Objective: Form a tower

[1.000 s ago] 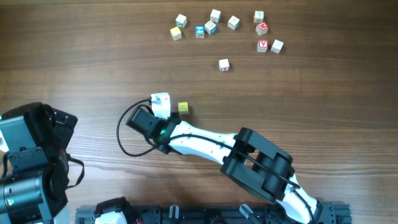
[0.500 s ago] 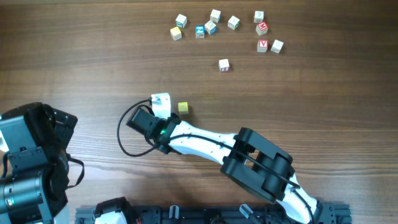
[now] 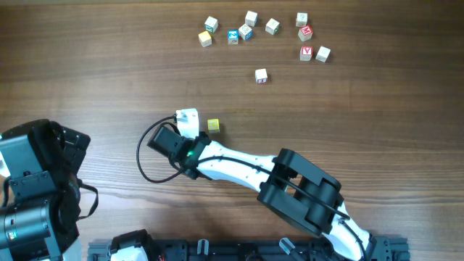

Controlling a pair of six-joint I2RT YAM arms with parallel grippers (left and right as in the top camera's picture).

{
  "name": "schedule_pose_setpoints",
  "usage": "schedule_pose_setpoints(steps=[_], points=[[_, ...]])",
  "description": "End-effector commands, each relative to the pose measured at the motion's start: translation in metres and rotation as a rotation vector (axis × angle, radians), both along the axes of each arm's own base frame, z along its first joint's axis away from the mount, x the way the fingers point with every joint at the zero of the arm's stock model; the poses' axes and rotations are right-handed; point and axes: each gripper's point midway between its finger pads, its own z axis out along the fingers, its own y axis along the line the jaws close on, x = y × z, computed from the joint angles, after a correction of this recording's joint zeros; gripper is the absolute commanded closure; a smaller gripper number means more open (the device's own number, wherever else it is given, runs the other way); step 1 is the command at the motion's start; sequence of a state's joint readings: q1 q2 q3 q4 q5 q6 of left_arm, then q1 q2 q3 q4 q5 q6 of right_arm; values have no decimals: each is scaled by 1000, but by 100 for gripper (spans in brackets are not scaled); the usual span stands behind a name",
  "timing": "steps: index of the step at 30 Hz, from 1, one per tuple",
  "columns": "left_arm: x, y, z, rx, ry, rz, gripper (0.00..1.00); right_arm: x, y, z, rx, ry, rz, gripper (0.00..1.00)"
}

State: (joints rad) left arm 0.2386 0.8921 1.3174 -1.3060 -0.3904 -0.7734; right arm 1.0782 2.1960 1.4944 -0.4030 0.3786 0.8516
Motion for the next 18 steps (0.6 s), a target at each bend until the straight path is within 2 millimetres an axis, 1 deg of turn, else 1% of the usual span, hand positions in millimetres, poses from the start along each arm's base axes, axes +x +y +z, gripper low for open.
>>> schedule_pose_setpoints(steps=[1,2,5,7,9,13,14,15,16,18], points=[[0,0,-3,-15,-1,10,0,1,-5,-11,-39,-6,1,39],[0,0,-3,-15,-1,10,0,1,-5,-11,-39,-7,3,36],[0,0,-3,-15,-1,10,0,0,-2,-9,-31,3,16,21],[0,0,-3,-15,-1,10,0,-2,5,-1,-24,8,57,15],[0,0,-3,-15,-1,10,0,-2,2,12,-22,5,56,1],[0,0,-3,-15,-1,10,0,-2,-5,42,-7,-3,52,0],[0,0,-3,-15,-1,10,0,-3,-7,57,5,-10,51,0],[0,0,-3,-15,-1,10,0,-4,-8,68,17,-17,51,0],[0,0,-3,-15,-1,10,0,-4,-10,87,41,-30,49,0],[0,0,-3,-15,-1,10,0,-3,-16,116,83,-54,39,0]])
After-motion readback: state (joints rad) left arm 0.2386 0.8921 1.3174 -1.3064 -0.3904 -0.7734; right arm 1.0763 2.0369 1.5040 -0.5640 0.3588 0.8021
